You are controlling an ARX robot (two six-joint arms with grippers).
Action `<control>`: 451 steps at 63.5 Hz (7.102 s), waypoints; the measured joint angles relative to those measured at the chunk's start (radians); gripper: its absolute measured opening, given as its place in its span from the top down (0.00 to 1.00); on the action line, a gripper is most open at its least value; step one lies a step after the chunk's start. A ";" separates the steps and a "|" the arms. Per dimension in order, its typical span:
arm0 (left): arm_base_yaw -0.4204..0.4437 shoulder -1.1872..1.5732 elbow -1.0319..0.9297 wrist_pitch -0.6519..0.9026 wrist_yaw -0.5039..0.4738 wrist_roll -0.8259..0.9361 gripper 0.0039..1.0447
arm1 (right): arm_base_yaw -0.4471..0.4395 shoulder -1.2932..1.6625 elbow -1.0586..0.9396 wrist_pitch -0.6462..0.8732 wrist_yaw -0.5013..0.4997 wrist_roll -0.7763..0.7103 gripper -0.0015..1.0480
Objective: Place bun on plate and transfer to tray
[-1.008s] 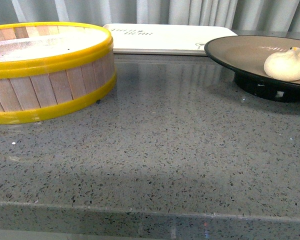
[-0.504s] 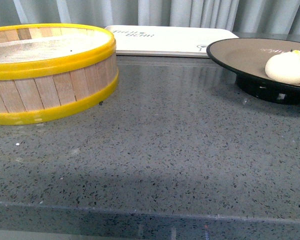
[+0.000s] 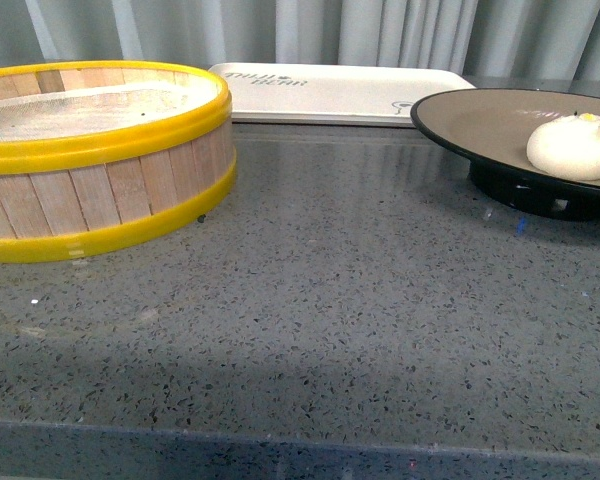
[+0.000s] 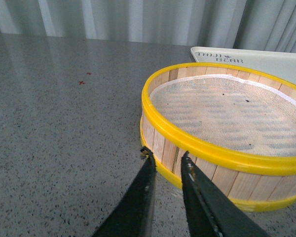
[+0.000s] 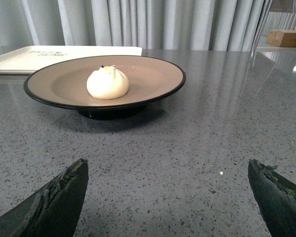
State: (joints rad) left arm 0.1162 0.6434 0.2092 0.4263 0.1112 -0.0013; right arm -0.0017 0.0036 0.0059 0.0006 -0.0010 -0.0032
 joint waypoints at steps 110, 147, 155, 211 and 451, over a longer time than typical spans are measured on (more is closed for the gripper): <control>-0.116 -0.639 -0.183 -0.423 -0.112 -0.001 0.96 | 0.000 0.000 0.000 0.000 0.000 0.000 0.08; -0.116 -0.639 -0.183 -0.426 -0.111 -0.002 0.20 | 0.000 0.000 0.000 0.000 0.000 0.000 0.08; -0.116 -0.639 -0.183 -0.426 -0.111 -0.001 0.05 | 0.044 0.078 0.055 -0.110 0.183 -0.043 0.08; -0.116 -0.639 -0.183 -0.426 -0.111 -0.001 0.06 | -0.347 1.135 0.553 0.293 -0.451 1.017 0.08; -0.116 -0.640 -0.183 -0.426 -0.112 -0.001 0.06 | -0.039 2.379 2.105 -0.037 -0.610 1.202 0.98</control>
State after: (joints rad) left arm -0.0002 0.0036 0.0261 0.0006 -0.0006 -0.0025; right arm -0.0410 2.3829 2.1105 -0.0368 -0.6113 1.1984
